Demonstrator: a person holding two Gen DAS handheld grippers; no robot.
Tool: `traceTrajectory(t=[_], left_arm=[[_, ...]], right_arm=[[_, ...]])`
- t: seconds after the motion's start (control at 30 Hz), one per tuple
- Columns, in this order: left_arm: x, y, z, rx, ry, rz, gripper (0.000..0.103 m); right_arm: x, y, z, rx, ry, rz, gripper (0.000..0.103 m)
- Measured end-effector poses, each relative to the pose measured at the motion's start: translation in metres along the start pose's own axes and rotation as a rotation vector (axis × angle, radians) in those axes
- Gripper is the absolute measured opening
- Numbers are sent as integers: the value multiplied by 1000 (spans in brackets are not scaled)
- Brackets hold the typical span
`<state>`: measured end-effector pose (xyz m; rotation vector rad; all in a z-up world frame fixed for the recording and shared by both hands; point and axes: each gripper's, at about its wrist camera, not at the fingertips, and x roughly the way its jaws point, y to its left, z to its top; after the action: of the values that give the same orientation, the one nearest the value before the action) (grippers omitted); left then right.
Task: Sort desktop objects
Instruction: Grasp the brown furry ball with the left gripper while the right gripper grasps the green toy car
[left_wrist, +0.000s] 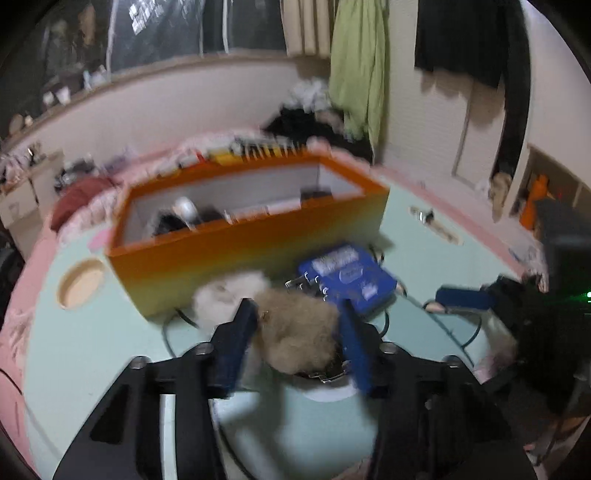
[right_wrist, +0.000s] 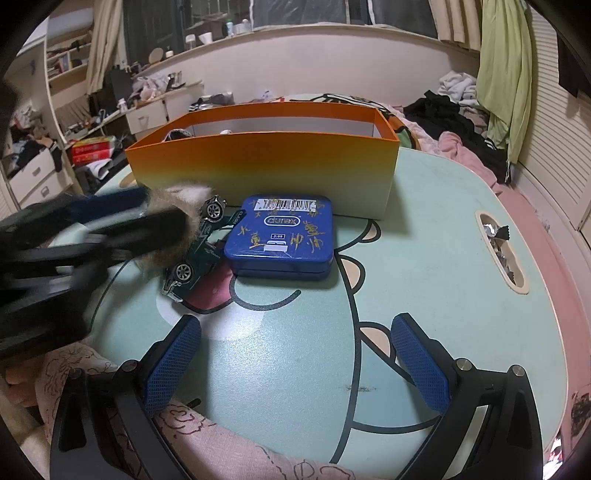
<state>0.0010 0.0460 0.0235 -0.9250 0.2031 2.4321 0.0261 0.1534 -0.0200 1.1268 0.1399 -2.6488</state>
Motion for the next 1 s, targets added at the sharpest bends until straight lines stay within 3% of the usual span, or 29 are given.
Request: traceTrajectory(t=[0.1, 0.13, 0.23, 0.4, 0.47, 0.6, 0.77, 0.8, 0.83, 1.0], left_arm=[[0, 9, -2, -43, 25, -47, 41], [-6, 11, -5, -56, 3, -70, 23], [-27, 22, -10, -91, -55, -114, 23], [-79, 47, -15, -119, -157, -97, 23], [-93, 55, -10, -136, -200, -88, 23], [-117, 69, -3, -163, -277, -82, 23], [-120, 76, -1, -175, -285, -78, 23], [-120, 77, -2, -177, -285, -76, 23], [-118, 76, -2, -179, -284, -73, 23], [-116, 71, -3, -173, -279, -73, 23]], right_arm=[[-2, 1, 1, 3, -4, 6, 103], [-3, 1, 1, 6, -6, 9, 103], [-8, -2, 0, 28, -24, 43, 103], [-25, -15, 2, 103, -109, 223, 102], [-28, -8, 8, 91, -107, 289, 95], [-10, 19, 24, 65, 13, 426, 78], [20, 32, 48, 108, 115, 408, 69], [23, 34, 52, 114, 124, 395, 62], [26, 35, 53, 119, 137, 390, 31], [23, 40, 47, 111, 104, 452, 29]])
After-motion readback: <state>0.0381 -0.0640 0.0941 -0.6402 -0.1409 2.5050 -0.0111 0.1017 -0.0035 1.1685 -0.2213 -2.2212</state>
